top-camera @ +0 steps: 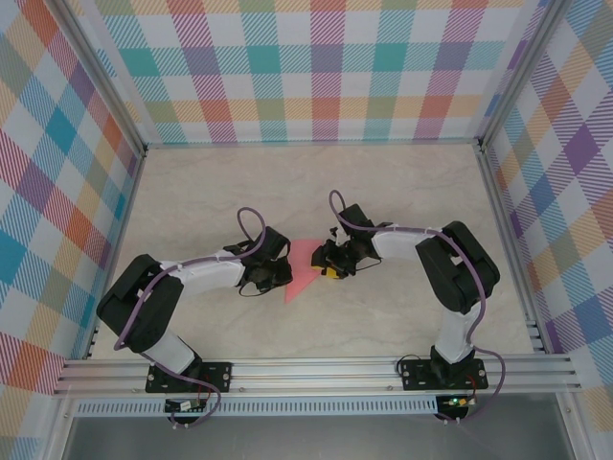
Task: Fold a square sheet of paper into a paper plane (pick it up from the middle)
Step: Fourth fold the wing at the center of the table.
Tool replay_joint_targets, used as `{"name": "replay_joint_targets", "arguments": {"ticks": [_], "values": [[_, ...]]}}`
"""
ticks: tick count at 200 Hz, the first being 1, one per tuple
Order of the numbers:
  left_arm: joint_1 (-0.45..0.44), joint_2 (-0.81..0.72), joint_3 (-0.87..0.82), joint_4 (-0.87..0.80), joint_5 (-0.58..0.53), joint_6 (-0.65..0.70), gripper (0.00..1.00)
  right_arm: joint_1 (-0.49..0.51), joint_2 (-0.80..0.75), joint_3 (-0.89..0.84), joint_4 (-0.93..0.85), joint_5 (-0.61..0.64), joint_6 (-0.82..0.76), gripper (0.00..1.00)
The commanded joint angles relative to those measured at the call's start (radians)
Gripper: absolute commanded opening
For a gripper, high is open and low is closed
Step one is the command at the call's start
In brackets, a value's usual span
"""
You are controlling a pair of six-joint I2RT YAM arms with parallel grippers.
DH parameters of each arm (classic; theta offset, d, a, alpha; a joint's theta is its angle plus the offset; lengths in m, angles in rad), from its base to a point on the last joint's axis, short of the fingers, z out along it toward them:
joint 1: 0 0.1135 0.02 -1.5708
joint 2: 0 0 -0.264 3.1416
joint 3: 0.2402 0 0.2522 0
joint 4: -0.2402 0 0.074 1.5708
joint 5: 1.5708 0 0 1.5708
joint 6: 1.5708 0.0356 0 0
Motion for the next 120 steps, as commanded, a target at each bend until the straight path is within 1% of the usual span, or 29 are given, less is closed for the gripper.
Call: {"name": "replay_joint_targets", "arguments": {"ticks": [1,55,90,105,115,120], "values": [[0.016,-0.015,0.003,-0.030,-0.013,0.001,0.13,0.011,0.020,0.026,0.020,-0.047,0.003,0.40],[0.018,-0.015,0.008,-0.034,-0.017,0.004,0.13,0.018,0.039,0.023,0.090,-0.141,-0.001,0.34],[0.023,-0.012,0.011,-0.034,-0.019,0.007,0.14,0.034,0.060,0.033,0.119,-0.198,-0.032,0.33],[0.024,-0.007,0.013,-0.034,-0.020,0.008,0.14,0.034,0.070,0.034,0.121,-0.195,-0.037,0.30],[0.025,-0.004,0.014,-0.033,-0.019,0.009,0.14,0.034,0.072,0.034,0.123,-0.190,-0.037,0.26],[0.025,-0.004,0.016,-0.034,-0.017,0.010,0.14,0.034,0.074,0.034,0.125,-0.187,-0.035,0.23]]}}
